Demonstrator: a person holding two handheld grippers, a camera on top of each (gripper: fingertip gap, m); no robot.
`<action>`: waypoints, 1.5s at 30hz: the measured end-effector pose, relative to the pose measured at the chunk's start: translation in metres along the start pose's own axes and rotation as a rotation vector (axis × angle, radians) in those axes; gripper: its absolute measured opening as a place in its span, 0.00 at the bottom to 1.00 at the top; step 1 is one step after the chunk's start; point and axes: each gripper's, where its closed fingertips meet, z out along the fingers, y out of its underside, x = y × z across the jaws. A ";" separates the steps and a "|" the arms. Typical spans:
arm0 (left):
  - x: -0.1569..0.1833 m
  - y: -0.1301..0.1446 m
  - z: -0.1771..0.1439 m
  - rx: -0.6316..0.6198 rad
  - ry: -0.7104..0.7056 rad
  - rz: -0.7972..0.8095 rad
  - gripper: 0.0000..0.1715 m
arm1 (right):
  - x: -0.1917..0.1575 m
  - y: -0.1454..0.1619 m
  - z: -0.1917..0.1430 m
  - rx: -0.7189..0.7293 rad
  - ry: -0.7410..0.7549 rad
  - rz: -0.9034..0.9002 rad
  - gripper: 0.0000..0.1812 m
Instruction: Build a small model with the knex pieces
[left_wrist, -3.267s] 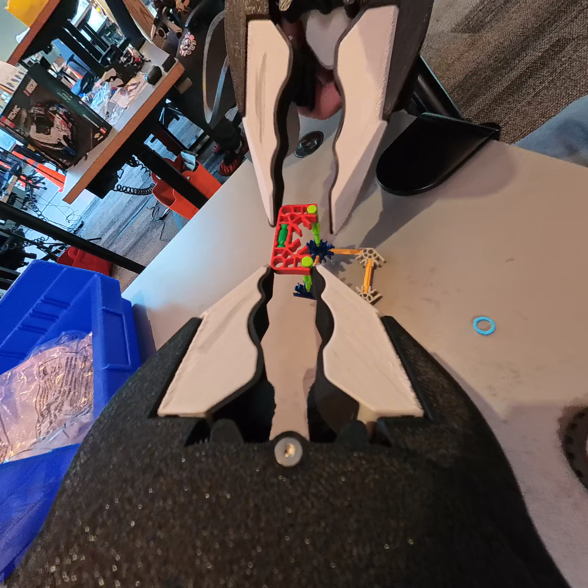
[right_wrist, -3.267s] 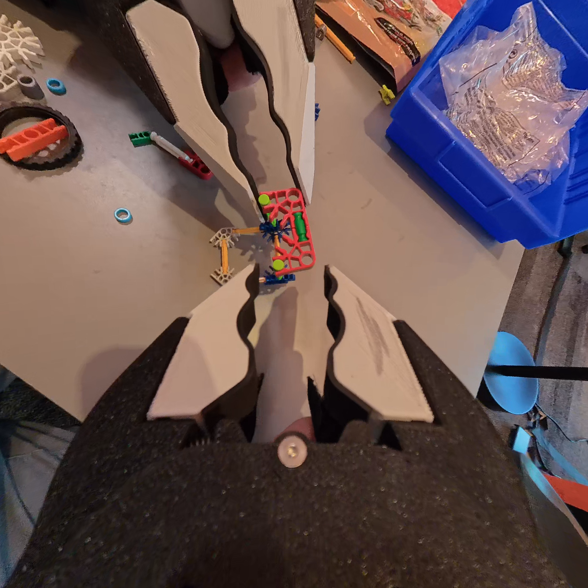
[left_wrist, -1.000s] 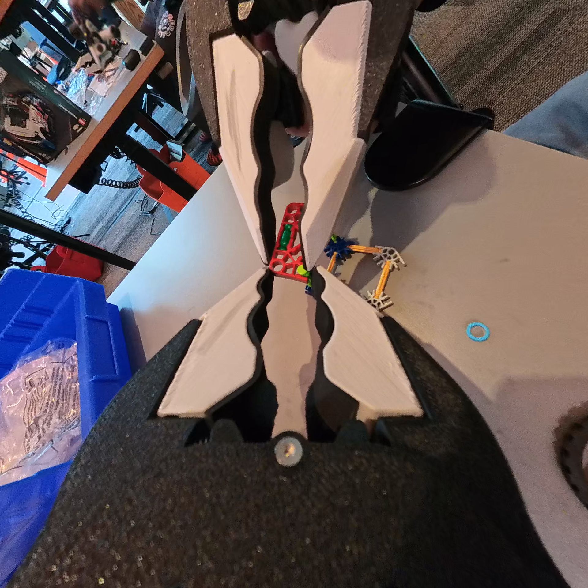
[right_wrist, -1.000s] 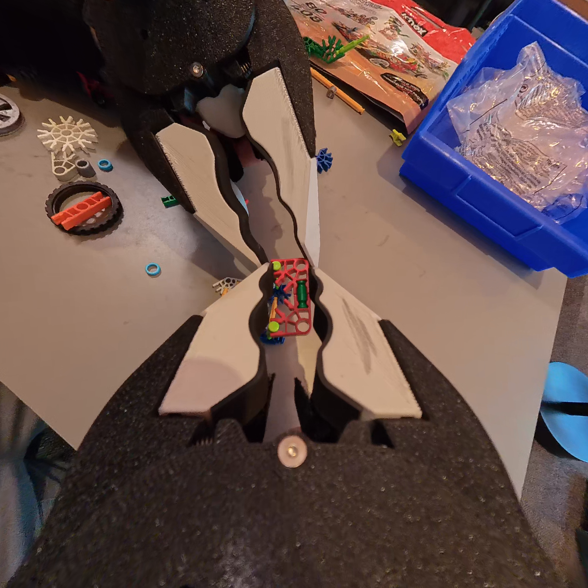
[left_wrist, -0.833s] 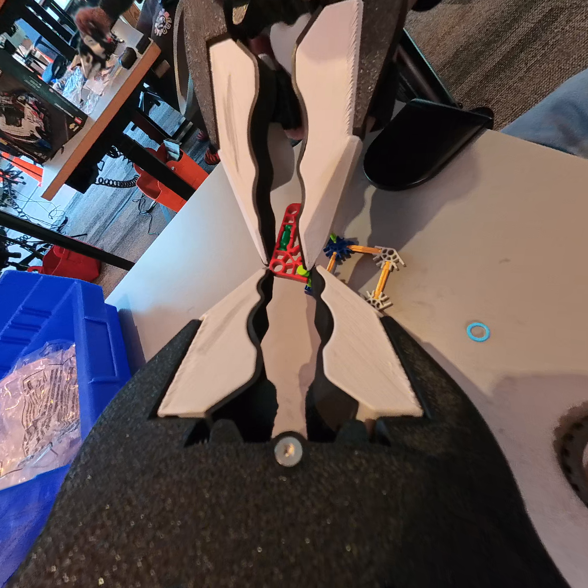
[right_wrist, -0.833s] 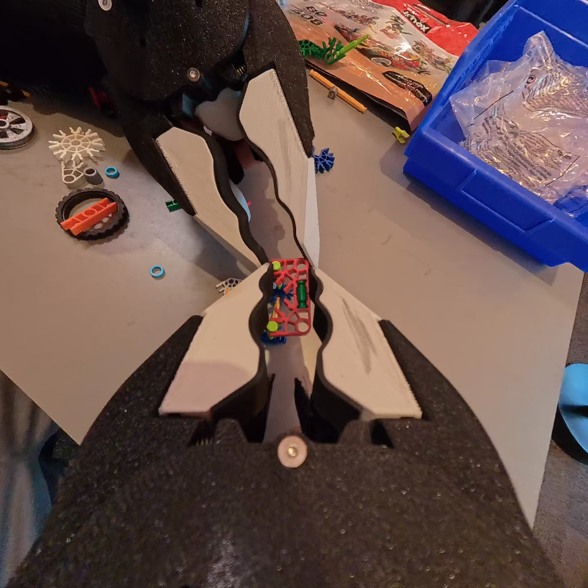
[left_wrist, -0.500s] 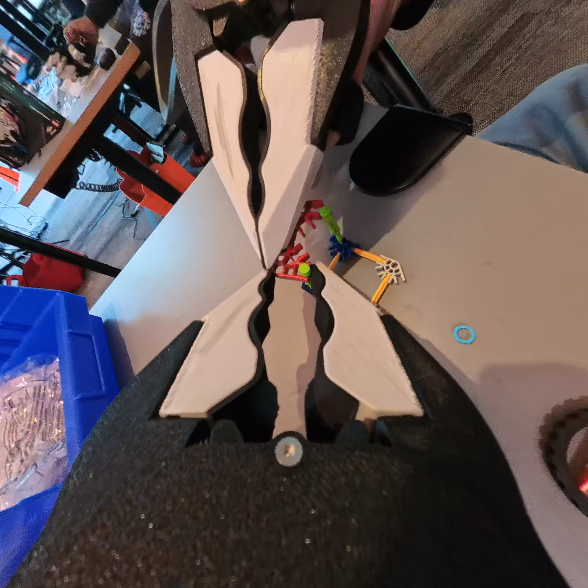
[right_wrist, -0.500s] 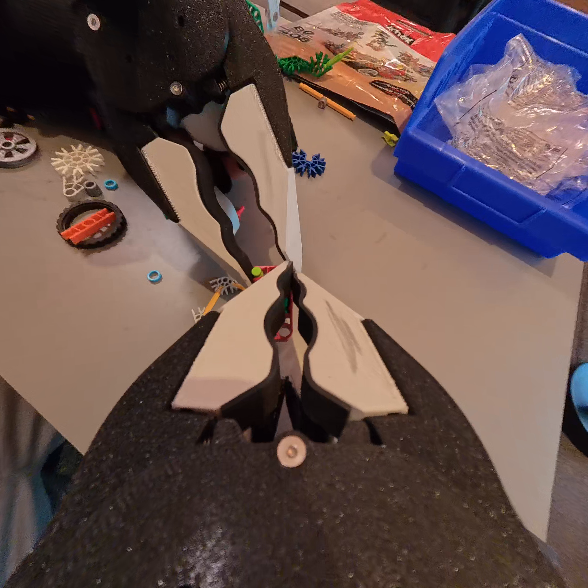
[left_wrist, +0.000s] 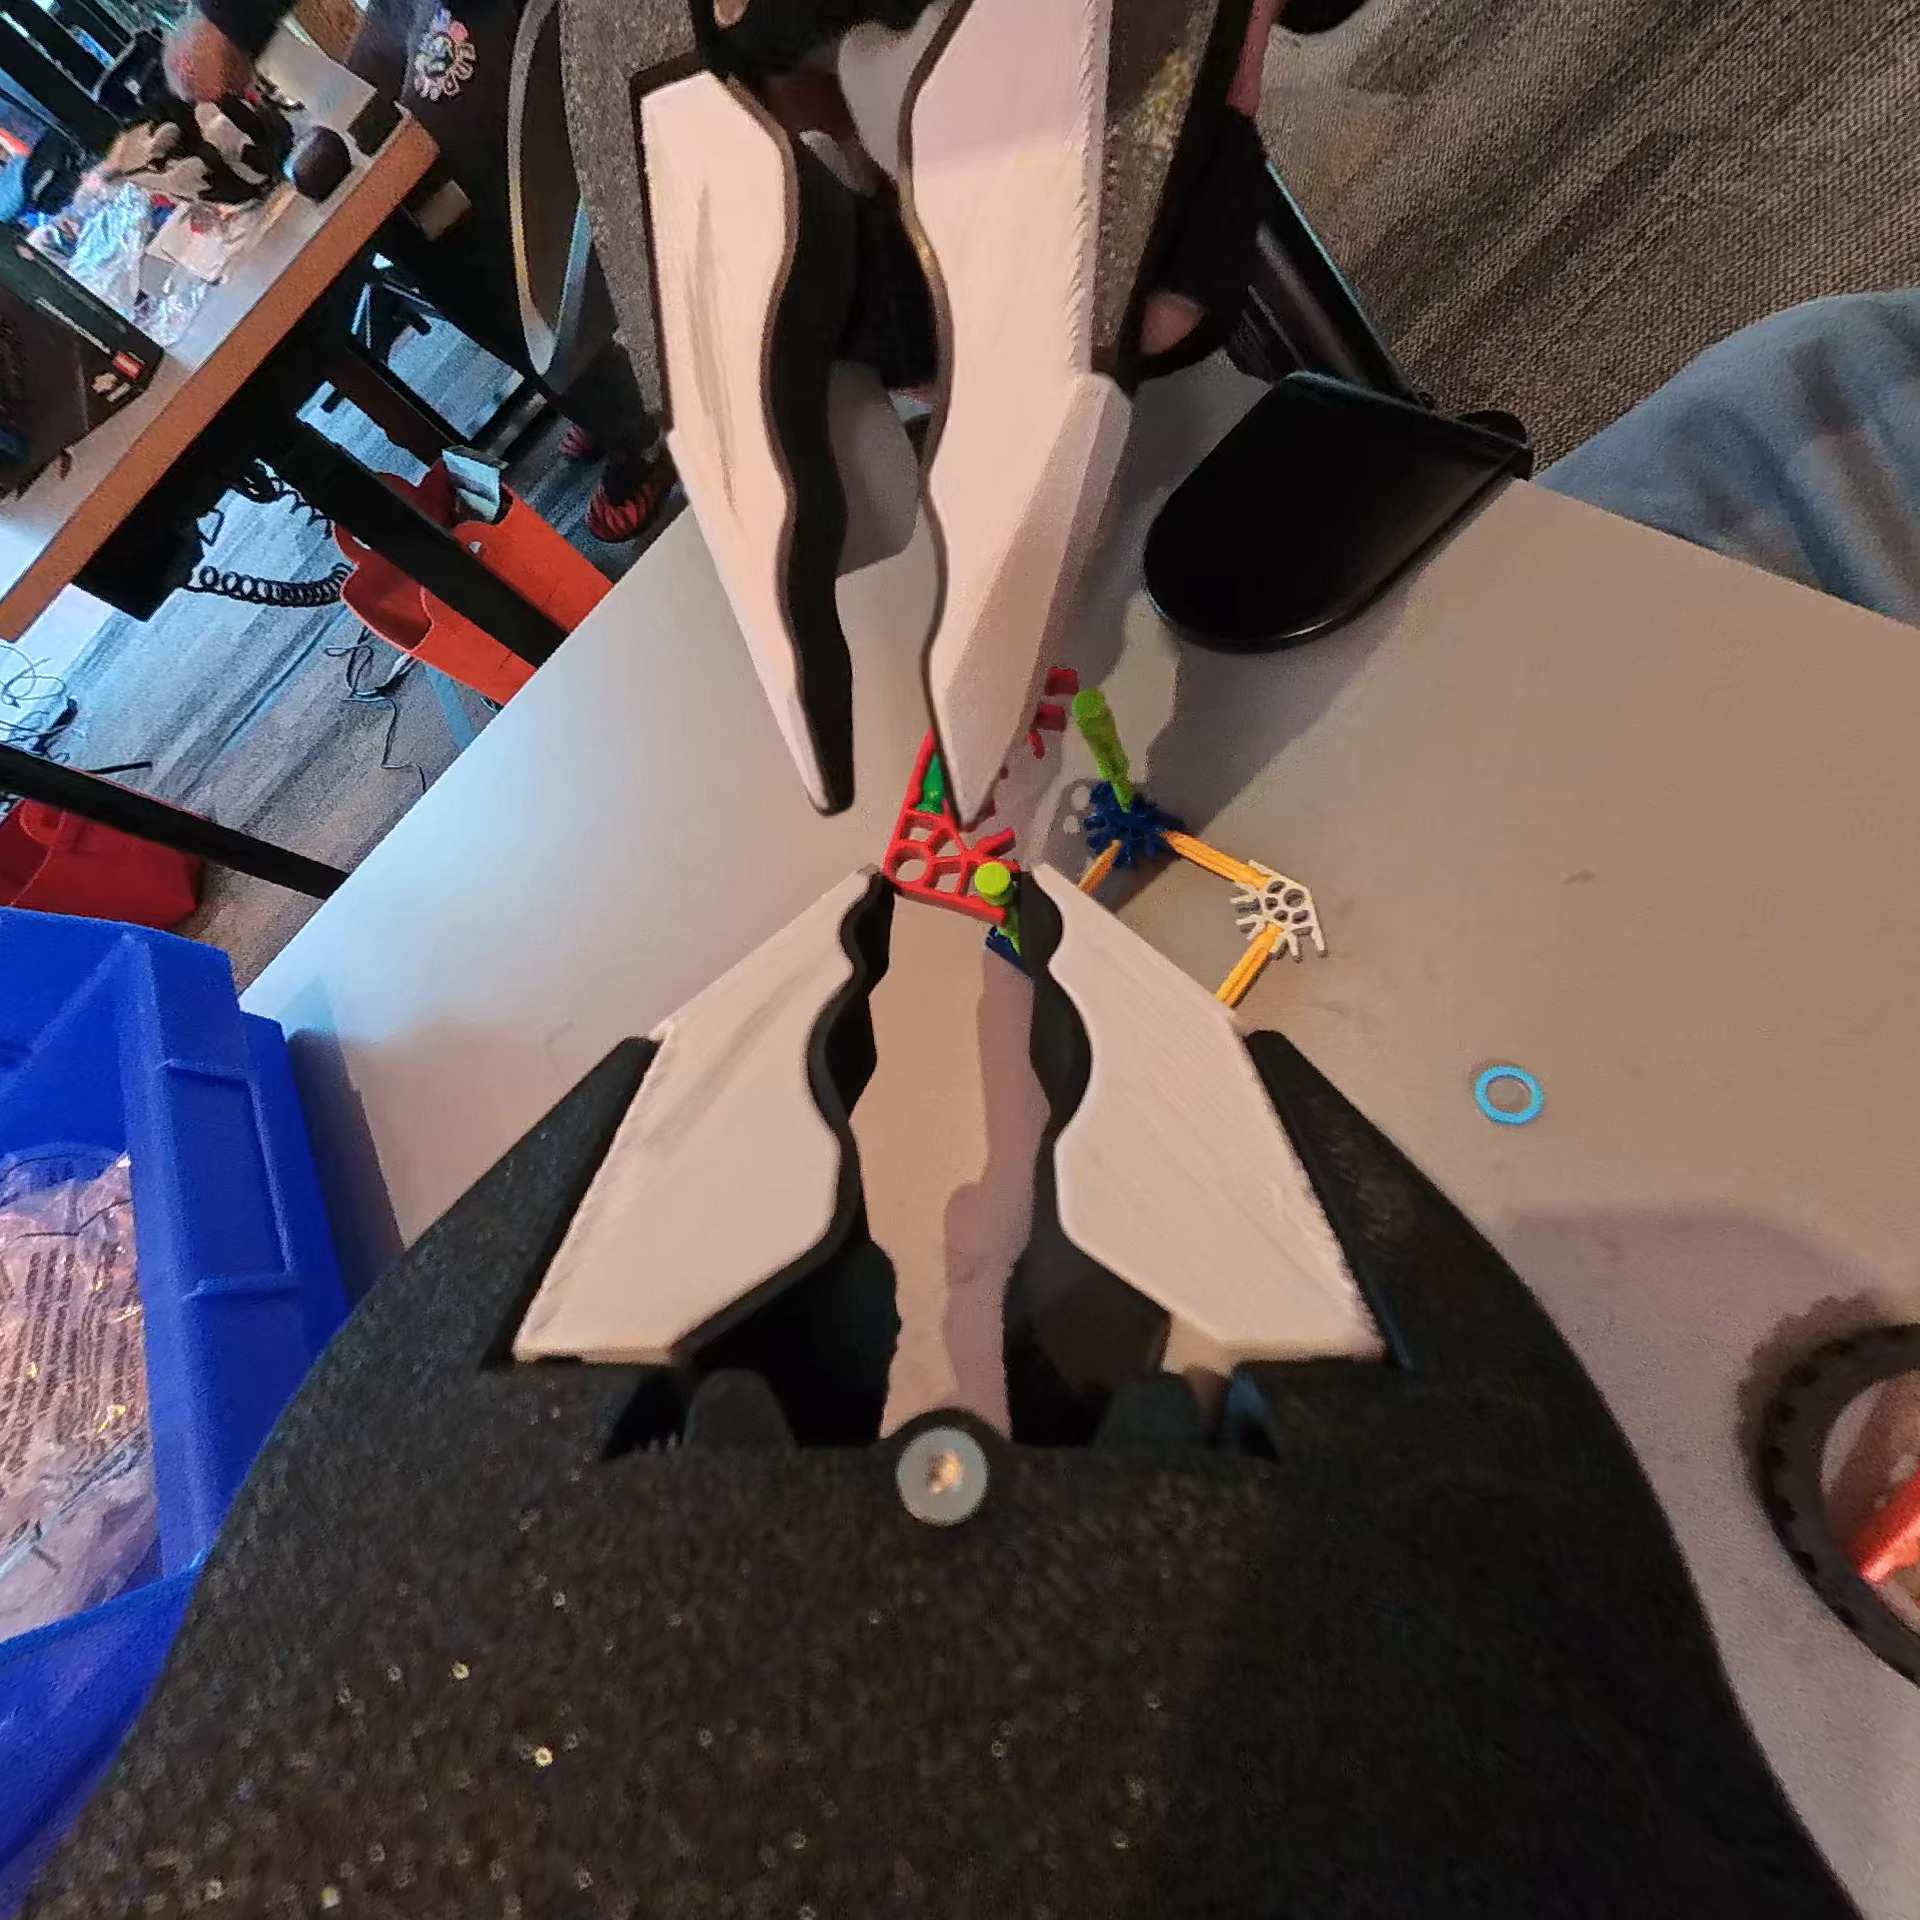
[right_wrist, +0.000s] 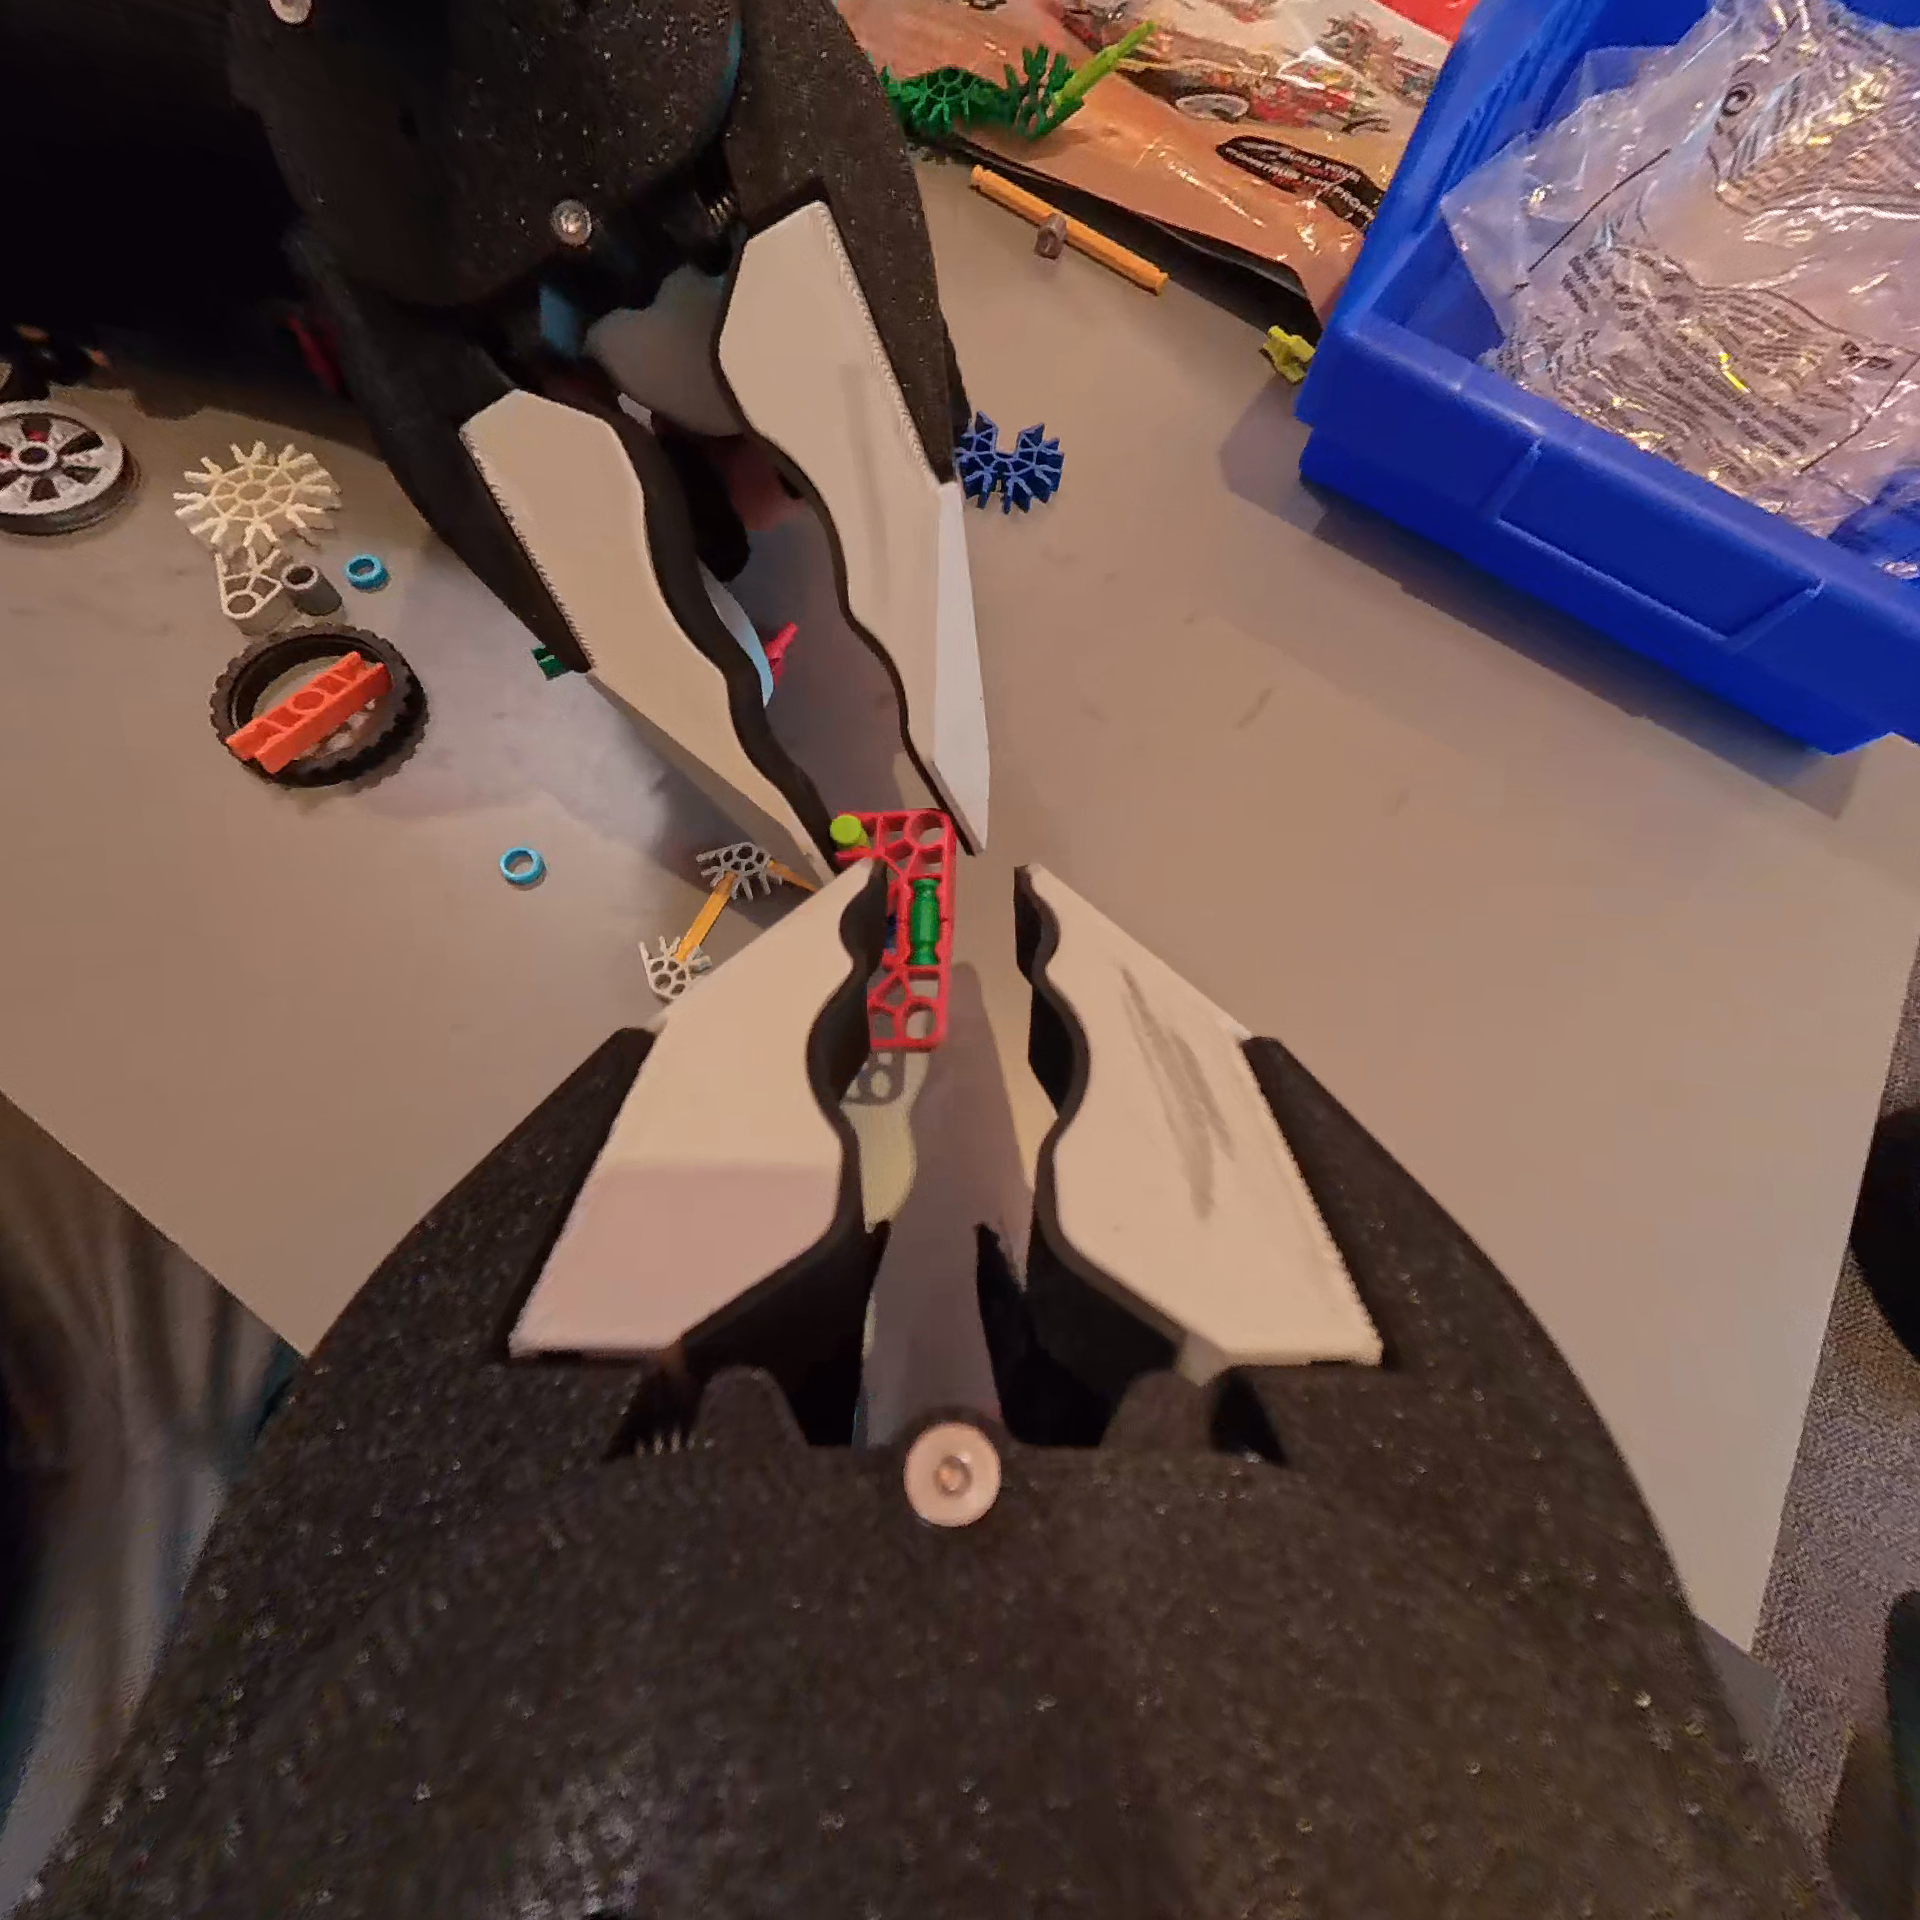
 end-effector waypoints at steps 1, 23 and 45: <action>0.000 0.000 0.000 -0.001 0.001 -0.002 0.13 | -0.001 0.001 0.000 -0.007 -0.007 -0.008 0.13; 0.002 0.004 0.002 -0.012 0.026 -0.001 0.14 | -0.011 0.003 0.008 0.015 -0.071 0.044 0.11; 0.006 0.009 0.004 0.019 0.098 -0.088 0.02 | -0.008 0.003 0.009 -0.025 0.008 -0.007 0.15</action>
